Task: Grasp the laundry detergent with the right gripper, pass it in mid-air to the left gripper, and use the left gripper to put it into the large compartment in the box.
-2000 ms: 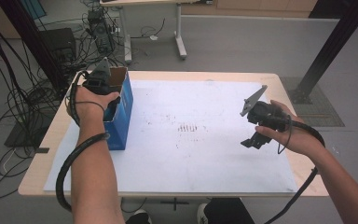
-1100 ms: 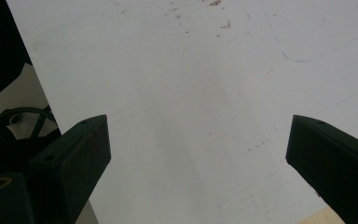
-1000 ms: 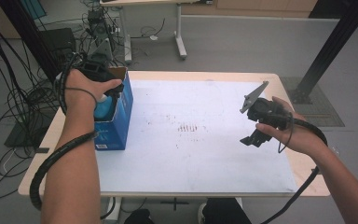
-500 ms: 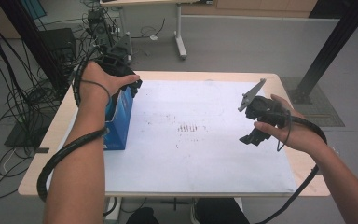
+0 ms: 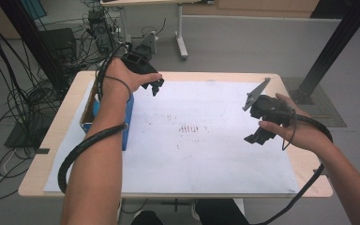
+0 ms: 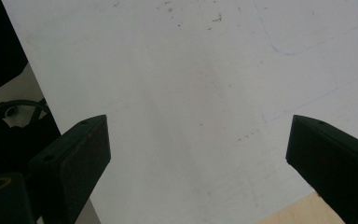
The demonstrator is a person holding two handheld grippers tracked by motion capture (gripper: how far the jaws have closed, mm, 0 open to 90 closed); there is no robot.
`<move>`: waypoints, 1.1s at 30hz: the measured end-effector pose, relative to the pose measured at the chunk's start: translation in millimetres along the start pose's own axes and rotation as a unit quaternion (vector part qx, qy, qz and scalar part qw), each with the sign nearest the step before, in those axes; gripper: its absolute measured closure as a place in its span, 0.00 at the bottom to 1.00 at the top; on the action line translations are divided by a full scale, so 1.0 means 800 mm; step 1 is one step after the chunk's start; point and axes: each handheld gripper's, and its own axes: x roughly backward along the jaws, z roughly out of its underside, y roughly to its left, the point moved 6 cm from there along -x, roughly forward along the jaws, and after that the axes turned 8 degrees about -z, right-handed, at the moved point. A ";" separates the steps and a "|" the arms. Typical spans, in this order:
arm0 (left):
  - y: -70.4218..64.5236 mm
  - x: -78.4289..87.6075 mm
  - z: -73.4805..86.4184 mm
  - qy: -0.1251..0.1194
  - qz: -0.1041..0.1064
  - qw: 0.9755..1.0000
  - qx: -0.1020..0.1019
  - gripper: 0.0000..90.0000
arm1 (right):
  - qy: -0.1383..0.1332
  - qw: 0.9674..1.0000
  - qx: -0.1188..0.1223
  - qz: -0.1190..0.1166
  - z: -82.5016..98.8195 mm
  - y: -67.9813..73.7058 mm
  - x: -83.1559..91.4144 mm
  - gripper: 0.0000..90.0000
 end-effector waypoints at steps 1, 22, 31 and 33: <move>-0.003 0.001 -0.003 0.000 -0.003 1.000 -0.003 0.04 | 0.000 1.000 -0.001 0.000 0.000 0.000 0.000 0.07; -0.039 0.002 -0.033 -0.015 0.010 0.999 -0.036 0.00 | 0.002 1.000 -0.002 0.002 0.001 -0.006 0.001 0.07; -0.044 0.007 -0.038 -0.021 0.010 0.999 -0.038 0.00 | 0.002 1.000 -0.004 0.002 0.002 -0.007 0.000 0.07; -0.043 0.008 -0.037 -0.019 0.008 0.999 -0.041 0.00 | 0.001 1.000 -0.005 0.002 0.003 -0.007 0.001 0.07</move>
